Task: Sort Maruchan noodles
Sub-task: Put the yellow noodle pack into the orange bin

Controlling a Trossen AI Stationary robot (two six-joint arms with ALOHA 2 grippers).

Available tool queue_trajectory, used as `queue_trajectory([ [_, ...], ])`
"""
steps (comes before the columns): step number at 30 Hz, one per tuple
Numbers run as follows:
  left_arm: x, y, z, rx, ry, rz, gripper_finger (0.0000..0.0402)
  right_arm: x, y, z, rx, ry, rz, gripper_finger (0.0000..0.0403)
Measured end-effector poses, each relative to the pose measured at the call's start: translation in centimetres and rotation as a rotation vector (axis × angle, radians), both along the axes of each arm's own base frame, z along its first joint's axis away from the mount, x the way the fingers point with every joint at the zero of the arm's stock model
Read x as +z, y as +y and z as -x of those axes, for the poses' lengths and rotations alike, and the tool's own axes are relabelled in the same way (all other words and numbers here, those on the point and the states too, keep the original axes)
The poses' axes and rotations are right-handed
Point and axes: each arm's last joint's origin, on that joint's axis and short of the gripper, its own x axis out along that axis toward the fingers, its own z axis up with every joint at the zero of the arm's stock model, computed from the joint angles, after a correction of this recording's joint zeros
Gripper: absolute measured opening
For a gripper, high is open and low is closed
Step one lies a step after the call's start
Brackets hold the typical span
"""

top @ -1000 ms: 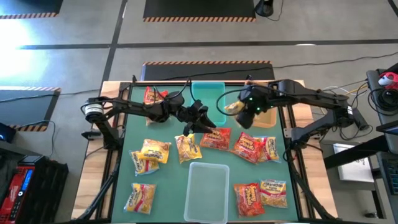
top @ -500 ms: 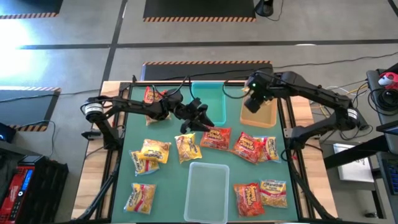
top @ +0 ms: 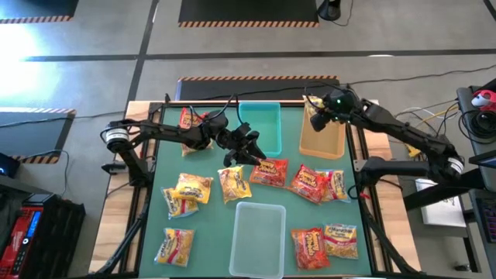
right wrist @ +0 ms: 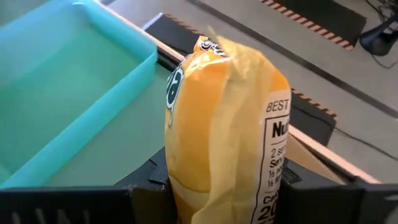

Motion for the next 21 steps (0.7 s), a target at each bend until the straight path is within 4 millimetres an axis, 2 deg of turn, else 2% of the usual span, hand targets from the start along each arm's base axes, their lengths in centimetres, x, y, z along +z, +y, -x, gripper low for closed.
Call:
queue_trajectory([
  [4, 0.0, 0.0, 0.0, 0.018, 0.004, 0.007, 0.0172, -2.5, -0.7, 0.6, -0.044, -0.009, -0.005, 0.0127],
  [8, 0.0, 0.1, -0.1, 0.028, 0.007, 0.013, 0.0172, -4.0, -1.7, 1.0, -0.09, -0.024, 0.009, 0.0127],
  [16, 0.0, 0.1, -0.1, 0.03, 0.012, 0.019, 0.0172, -5.5, -3.6, 2.5, -0.192, -0.075, 0.03, 0.0127],
  [21, 0.0, 0.1, -0.1, 0.036, 0.011, 0.019, 0.0172, -6.3, -4.3, 2.7, -0.158, -0.104, -0.016, 0.0128],
])
